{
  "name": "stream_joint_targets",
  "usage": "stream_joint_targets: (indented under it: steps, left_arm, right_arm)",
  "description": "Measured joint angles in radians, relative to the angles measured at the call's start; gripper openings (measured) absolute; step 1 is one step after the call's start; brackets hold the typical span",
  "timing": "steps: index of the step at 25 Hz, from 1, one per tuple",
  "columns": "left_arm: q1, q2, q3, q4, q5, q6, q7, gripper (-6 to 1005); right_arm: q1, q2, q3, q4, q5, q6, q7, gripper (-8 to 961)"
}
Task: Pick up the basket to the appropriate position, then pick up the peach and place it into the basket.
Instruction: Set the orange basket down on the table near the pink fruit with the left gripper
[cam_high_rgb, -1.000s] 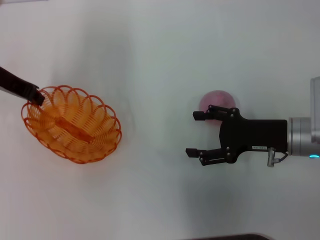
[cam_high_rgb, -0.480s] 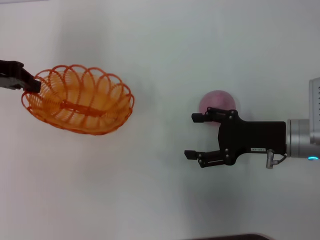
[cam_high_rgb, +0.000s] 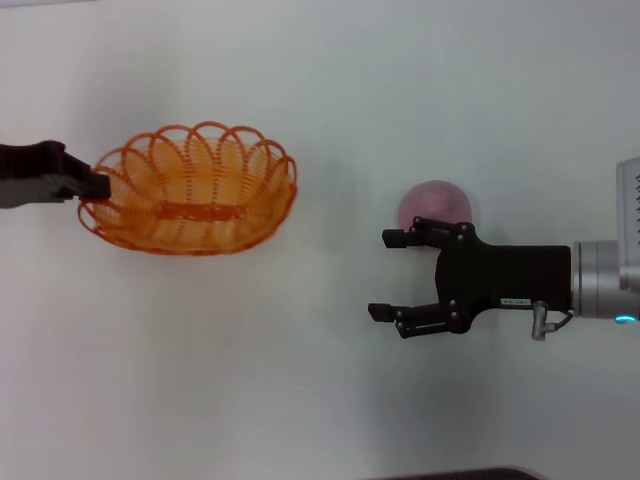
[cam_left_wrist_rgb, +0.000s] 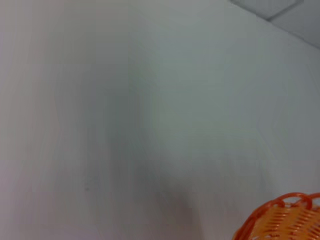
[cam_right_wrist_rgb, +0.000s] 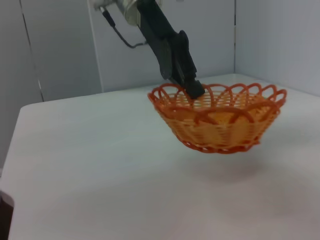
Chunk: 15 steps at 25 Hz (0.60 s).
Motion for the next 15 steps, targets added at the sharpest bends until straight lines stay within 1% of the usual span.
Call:
stream_joint_targets:
  steps: [1,2,3,5,7,8,9,15]
  left_arm:
    - [0.007,-0.011,0.0,0.014,-0.003,-0.006,0.0,63]
    - [0.019,-0.029,0.0,0.034,-0.005,-0.014,-0.001,63]
    - [0.026,-0.043,-0.001,0.05,-0.005,-0.02,-0.001,63]
    - [0.037,-0.067,0.0,0.071,-0.008,-0.03,-0.001,63]
    - [0.048,-0.084,-0.001,0.081,-0.018,-0.041,0.0,64]
    - [0.048,-0.084,-0.001,0.081,-0.018,-0.041,0.0,64]
    - [0.071,-0.099,0.005,0.092,-0.044,-0.073,0.001,64]
    - [0.097,-0.105,0.014,0.09,-0.061,-0.132,0.006,64]
  right_arm:
    - [0.0,0.0,-0.001,0.0,0.0,0.0,0.0,944]
    - [0.0,0.0,-0.002,0.0,-0.001,0.0,0.0,944]
    - [0.001,0.0,-0.003,0.0,-0.001,0.0,0.0,944]
    - [0.002,0.0,-0.009,0.0,0.001,0.0,0.0,944]
    - [0.002,0.0,-0.013,0.001,0.003,0.0,0.0,944]
    - [0.003,0.0,-0.014,0.001,0.004,0.0,0.0,944]
    - [0.003,0.0,-0.014,0.003,0.004,0.001,0.0,944]
    - [0.003,0.0,-0.014,0.015,0.005,0.002,-0.014,944]
